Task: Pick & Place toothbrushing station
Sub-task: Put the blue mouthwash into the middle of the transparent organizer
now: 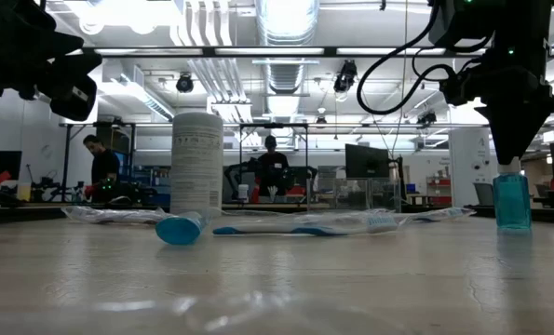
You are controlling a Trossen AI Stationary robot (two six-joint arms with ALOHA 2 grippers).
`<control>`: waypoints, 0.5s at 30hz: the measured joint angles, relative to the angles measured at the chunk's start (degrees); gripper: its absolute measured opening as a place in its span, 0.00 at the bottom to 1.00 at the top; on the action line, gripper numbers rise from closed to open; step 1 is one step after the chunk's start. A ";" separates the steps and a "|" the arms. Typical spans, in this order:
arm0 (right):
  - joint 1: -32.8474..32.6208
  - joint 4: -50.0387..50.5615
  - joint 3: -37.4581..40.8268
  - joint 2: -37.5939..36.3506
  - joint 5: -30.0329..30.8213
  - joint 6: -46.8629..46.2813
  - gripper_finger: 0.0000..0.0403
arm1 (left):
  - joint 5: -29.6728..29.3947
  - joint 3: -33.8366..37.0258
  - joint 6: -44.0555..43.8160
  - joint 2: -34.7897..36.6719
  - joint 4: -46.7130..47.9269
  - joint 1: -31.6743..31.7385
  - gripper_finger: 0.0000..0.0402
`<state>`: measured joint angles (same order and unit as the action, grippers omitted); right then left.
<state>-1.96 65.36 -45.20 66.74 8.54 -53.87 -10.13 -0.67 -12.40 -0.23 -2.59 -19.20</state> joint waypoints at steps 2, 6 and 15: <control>0.00 -0.02 0.19 0.00 0.00 -0.02 0.38 | 0.00 0.00 0.00 -0.01 0.02 0.00 0.31; 0.00 -0.27 0.44 0.00 0.00 0.04 0.33 | 0.00 0.00 -0.02 0.00 0.02 0.00 0.31; 0.00 -1.90 0.44 -0.02 0.04 1.16 0.25 | 0.00 0.00 0.00 0.00 0.02 0.00 0.31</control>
<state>-1.96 63.46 -44.75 66.72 8.57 -52.71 -10.13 -0.67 -12.41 -0.23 -2.57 -19.20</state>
